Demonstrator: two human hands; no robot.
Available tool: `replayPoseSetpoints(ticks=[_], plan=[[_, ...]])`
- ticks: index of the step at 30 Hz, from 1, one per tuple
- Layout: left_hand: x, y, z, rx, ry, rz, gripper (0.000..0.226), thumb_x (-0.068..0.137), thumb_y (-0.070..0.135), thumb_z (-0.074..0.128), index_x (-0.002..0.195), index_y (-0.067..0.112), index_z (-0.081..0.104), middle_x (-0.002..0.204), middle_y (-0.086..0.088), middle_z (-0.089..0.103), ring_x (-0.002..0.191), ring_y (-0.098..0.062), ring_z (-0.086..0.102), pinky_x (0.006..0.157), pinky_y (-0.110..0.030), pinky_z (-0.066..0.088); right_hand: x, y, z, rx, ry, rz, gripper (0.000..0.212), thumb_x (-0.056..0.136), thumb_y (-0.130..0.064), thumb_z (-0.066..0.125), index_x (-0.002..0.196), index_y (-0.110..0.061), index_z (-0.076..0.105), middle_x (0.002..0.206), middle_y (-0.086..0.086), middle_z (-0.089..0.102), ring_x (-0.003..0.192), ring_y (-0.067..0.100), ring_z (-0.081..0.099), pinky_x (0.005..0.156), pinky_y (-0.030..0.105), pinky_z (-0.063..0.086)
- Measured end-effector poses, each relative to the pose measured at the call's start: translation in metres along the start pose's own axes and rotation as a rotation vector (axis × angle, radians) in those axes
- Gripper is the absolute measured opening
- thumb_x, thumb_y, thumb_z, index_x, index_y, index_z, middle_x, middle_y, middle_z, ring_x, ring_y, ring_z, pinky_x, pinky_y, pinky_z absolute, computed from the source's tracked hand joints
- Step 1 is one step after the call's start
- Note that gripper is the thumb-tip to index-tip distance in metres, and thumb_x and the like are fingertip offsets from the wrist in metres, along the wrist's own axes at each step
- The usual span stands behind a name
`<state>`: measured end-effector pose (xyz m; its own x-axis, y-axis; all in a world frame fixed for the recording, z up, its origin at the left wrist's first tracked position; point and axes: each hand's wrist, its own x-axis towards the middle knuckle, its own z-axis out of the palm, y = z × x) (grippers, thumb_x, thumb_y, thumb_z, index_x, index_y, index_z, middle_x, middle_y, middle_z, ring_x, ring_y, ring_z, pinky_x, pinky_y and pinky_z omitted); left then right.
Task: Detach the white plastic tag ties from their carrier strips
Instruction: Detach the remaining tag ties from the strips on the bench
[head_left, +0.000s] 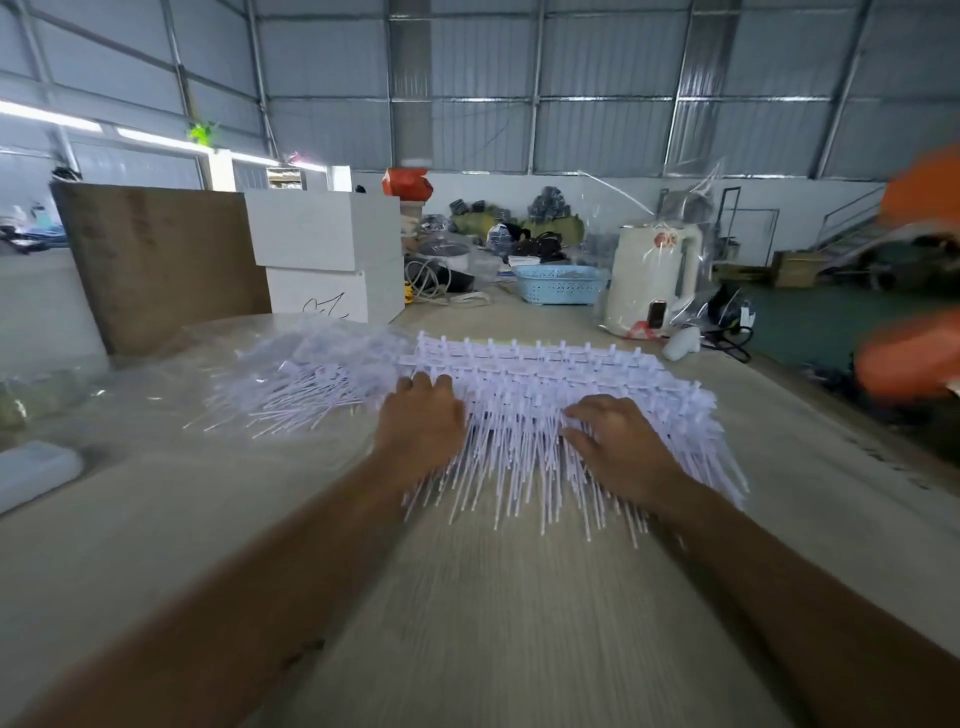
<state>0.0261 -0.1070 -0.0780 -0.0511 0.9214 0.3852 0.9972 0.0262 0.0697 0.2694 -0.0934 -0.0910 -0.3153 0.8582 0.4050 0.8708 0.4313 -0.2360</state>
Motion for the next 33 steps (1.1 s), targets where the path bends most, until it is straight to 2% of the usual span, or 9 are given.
replayPoseSetpoints(ticks=[2, 7, 11, 14, 18, 22, 25, 29, 33], plan=[[-0.004, -0.005, 0.012, 0.013, 0.102, 0.035, 0.035, 0.101, 0.026, 0.042, 0.126, 0.006, 0.054, 0.126, -0.018, 0.057, 0.117, -0.035, 0.050, 0.095, -0.047, 0.046, 0.000, 0.004, 0.001, 0.095, 0.027, -0.009, 0.032, 0.102, -0.023, 0.055, 0.131, -0.012, 0.065, 0.138, 0.007, 0.060, 0.131, 0.029, 0.047, 0.113, 0.037, 0.034], [0.004, -0.016, 0.008, -0.404, 0.233, -0.071, 0.024, 0.094, 0.000, 0.047, 0.098, 0.003, 0.070, 0.104, -0.019, 0.068, 0.101, -0.037, 0.060, 0.087, -0.045, 0.051, 0.001, 0.003, -0.008, 0.248, 0.190, 0.040, 0.030, 0.097, 0.001, 0.054, 0.121, -0.005, 0.069, 0.129, 0.013, 0.064, 0.120, 0.029, 0.057, 0.106, 0.032, 0.041], [0.007, -0.027, 0.006, -0.433, 0.306, -0.237, 0.027, 0.098, 0.011, 0.052, 0.117, 0.002, 0.068, 0.119, -0.021, 0.067, 0.112, -0.037, 0.059, 0.101, -0.045, 0.045, 0.004, 0.009, -0.021, 0.085, 0.375, 0.149, 0.038, 0.093, 0.004, 0.054, 0.127, -0.006, 0.066, 0.128, 0.019, 0.060, 0.120, 0.037, 0.052, 0.104, 0.037, 0.040], [0.007, -0.032, 0.006, -0.481, 0.252, -0.358, 0.030, 0.099, 0.018, 0.055, 0.113, -0.003, 0.070, 0.115, -0.022, 0.070, 0.110, -0.037, 0.063, 0.099, -0.041, 0.049, 0.005, 0.026, -0.030, -0.047, 0.324, 0.359, 0.039, 0.092, -0.002, 0.052, 0.131, -0.005, 0.060, 0.126, 0.024, 0.057, 0.118, 0.042, 0.049, 0.099, 0.041, 0.040], [0.006, -0.035, 0.006, -0.595, 0.227, -0.453, 0.020, 0.095, 0.014, 0.060, 0.091, 0.002, 0.076, 0.096, -0.017, 0.073, 0.102, -0.035, 0.067, 0.080, -0.031, 0.048, -0.001, 0.042, -0.035, -0.006, 0.215, 0.508, 0.034, 0.092, -0.010, 0.058, 0.124, 0.000, 0.061, 0.123, 0.024, 0.061, 0.117, 0.041, 0.054, 0.098, 0.041, 0.044], [0.006, -0.036, 0.005, -0.591, 0.260, -0.442, 0.022, 0.093, 0.006, 0.057, 0.101, 0.007, 0.078, 0.108, -0.015, 0.074, 0.104, -0.035, 0.067, 0.088, -0.035, 0.051, 0.001, 0.047, -0.036, 0.115, 0.260, 0.539, 0.024, 0.095, -0.009, 0.056, 0.113, -0.002, 0.070, 0.114, 0.018, 0.070, 0.107, 0.036, 0.063, 0.089, 0.036, 0.049], [0.005, -0.035, 0.006, -0.511, 0.323, -0.378, 0.024, 0.092, 0.004, 0.055, 0.098, 0.010, 0.077, 0.106, -0.017, 0.072, 0.097, -0.037, 0.067, 0.075, -0.034, 0.048, 0.002, 0.052, -0.036, 0.091, 0.310, 0.528, 0.029, 0.094, -0.006, 0.053, 0.116, -0.005, 0.071, 0.118, 0.020, 0.068, 0.109, 0.039, 0.061, 0.096, 0.040, 0.048], [0.005, -0.034, 0.008, -0.479, 0.322, -0.355, 0.025, 0.092, 0.006, 0.053, 0.103, 0.009, 0.075, 0.104, -0.019, 0.070, 0.093, -0.038, 0.066, 0.072, -0.035, 0.046, -0.001, 0.067, -0.039, 0.132, 0.300, 0.622, 0.034, 0.091, -0.006, 0.057, 0.123, -0.003, 0.068, 0.124, 0.022, 0.065, 0.115, 0.039, 0.059, 0.098, 0.039, 0.046], [0.005, -0.034, 0.010, -0.519, 0.286, -0.349, 0.028, 0.094, 0.007, 0.054, 0.115, 0.007, 0.072, 0.114, -0.020, 0.069, 0.101, -0.038, 0.066, 0.082, -0.041, 0.052, -0.001, 0.074, -0.037, 0.255, 0.338, 0.664, 0.030, 0.089, -0.006, 0.060, 0.116, -0.008, 0.072, 0.119, 0.017, 0.070, 0.112, 0.036, 0.063, 0.094, 0.037, 0.049]])
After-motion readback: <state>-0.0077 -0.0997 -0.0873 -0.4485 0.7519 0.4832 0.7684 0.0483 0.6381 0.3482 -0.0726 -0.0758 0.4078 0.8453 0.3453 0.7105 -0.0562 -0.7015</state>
